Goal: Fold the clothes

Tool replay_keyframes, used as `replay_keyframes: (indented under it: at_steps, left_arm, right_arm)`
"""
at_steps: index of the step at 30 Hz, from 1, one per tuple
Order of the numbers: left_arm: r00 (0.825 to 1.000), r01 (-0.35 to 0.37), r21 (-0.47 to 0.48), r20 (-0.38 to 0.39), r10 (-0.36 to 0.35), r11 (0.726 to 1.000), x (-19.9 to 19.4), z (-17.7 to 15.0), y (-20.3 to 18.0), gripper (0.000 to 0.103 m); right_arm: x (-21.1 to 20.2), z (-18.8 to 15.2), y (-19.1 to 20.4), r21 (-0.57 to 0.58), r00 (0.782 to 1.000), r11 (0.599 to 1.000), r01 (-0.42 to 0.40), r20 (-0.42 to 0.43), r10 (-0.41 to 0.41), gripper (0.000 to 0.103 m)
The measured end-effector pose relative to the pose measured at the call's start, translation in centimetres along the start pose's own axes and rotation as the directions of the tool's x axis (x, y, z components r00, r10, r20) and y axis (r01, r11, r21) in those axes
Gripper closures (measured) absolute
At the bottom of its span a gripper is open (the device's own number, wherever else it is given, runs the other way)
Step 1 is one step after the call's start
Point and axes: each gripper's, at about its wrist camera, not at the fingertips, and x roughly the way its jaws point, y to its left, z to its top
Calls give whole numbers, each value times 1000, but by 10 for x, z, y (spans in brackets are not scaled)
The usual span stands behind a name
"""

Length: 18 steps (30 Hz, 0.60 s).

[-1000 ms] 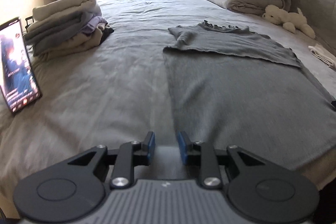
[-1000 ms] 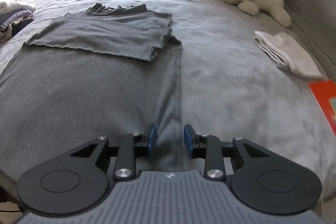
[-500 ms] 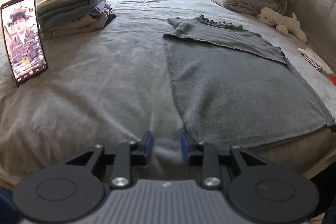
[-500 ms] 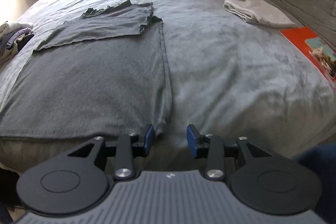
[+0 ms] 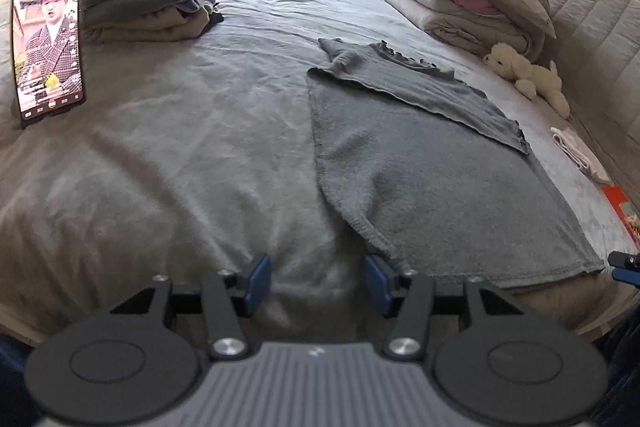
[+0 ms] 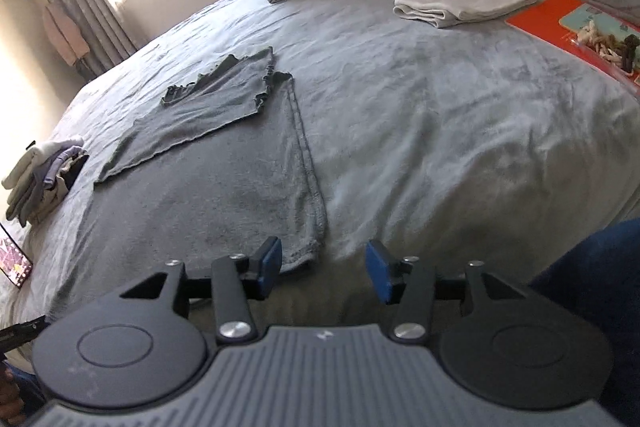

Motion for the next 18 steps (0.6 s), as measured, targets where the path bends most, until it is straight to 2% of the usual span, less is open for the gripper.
replay_keyframes:
  at_steps: [5, 9, 11, 14, 15, 18]
  left_arm:
    - [1000, 9, 1, 12, -9, 1000, 0, 0, -2, 52]
    - [1000, 5, 11, 15, -5, 1000, -1, -1, -2, 62]
    - [1000, 15, -6, 18, -15, 1000, -3, -1, 1, 63]
    - [996, 85, -70, 39, -83, 994, -10, 1, 12, 62]
    - [992, 120, -105, 49, -115, 987, -13, 2, 17, 59]
    - [982, 189, -178, 54, -182, 966, -14, 4, 26, 57]
  right_arm:
    - [12, 5, -4, 20, 1000, 1000, -16, 2, 16, 52]
    - [21, 6, 1, -1, 1000, 1000, -27, -17, 27, 52]
    - [24, 5, 3, -18, 1000, 1000, -16, -17, 16, 56]
    - [25, 5, 3, -15, 1000, 1000, -16, -16, 16, 68]
    - [24, 5, 1, -10, 1000, 1000, -18, -15, 18, 68]
    - [24, 4, 1, 3, 1000, 1000, -25, -10, 25, 68]
